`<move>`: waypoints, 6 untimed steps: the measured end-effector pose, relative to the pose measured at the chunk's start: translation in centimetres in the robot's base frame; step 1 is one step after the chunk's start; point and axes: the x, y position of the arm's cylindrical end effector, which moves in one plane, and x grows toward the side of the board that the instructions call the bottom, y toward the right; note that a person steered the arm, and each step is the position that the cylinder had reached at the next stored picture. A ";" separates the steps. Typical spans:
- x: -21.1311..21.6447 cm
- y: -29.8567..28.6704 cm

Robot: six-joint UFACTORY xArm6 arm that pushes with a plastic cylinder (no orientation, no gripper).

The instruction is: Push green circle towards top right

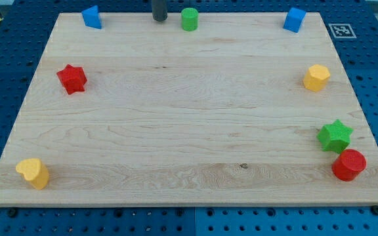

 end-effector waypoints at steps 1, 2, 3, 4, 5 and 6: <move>0.0 1.4; 0.0 5.1; 0.1 6.4; 1.2 6.4; 1.9 6.4; 2.2 6.4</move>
